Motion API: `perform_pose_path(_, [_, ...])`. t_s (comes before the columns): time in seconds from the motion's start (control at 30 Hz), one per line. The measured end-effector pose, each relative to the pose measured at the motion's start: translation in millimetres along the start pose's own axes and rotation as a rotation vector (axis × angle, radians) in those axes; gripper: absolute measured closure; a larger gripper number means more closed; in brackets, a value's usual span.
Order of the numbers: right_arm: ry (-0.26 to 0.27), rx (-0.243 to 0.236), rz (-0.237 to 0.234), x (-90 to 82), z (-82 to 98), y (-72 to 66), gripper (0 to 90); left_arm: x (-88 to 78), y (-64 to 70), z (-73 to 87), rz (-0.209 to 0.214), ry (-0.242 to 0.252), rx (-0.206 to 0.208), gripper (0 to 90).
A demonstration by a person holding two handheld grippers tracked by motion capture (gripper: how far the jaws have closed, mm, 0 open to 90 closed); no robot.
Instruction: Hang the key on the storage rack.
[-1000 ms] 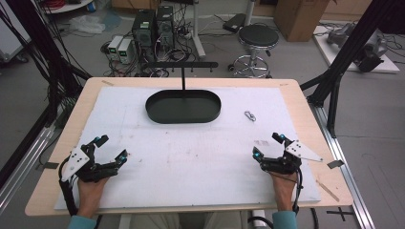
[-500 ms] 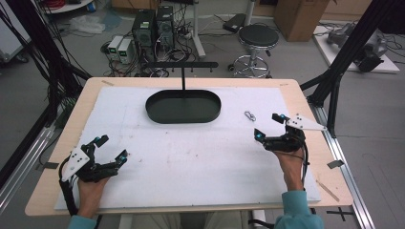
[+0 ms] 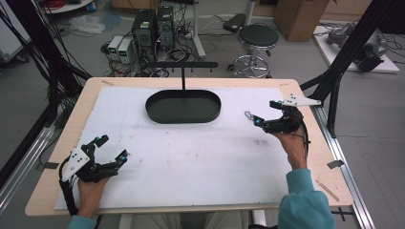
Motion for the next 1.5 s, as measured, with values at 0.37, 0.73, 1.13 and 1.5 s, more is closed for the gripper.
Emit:
perform_pose_path(0.37, [-0.157,-0.018,-0.036,28.9,-11.6,21.8,4.7,0.3,0.1,0.0,0.001,-0.002,0.002,10.1])
perform_pose_path(0.73, [-0.335,-0.036,-0.025,55.0,0.0,38.1,4.8,0.3,0.2,0.0,0.001,-0.002,0.002,10.1])
perform_pose_path(1.13, [-0.435,-0.020,0.009,73.7,19.0,52.1,8.5,0.2,0.1,0.0,0.003,-0.004,0.001,10.1])
perform_pose_path(1.5, [-0.534,-0.016,0.025,81.3,33.3,56.1,25.5,0.2,0.0,0.1,0.003,-0.003,0.000,10.1])
Point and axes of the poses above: each handheld gripper's, and its own axes: x roughly forward along the jaws, z roughly out of its underside, y roughly to its right, the point moved 6 cm from there along x, roughly forward along the jaws, and after that the axes turned 6 degrees about z, right-handed, at the moved point
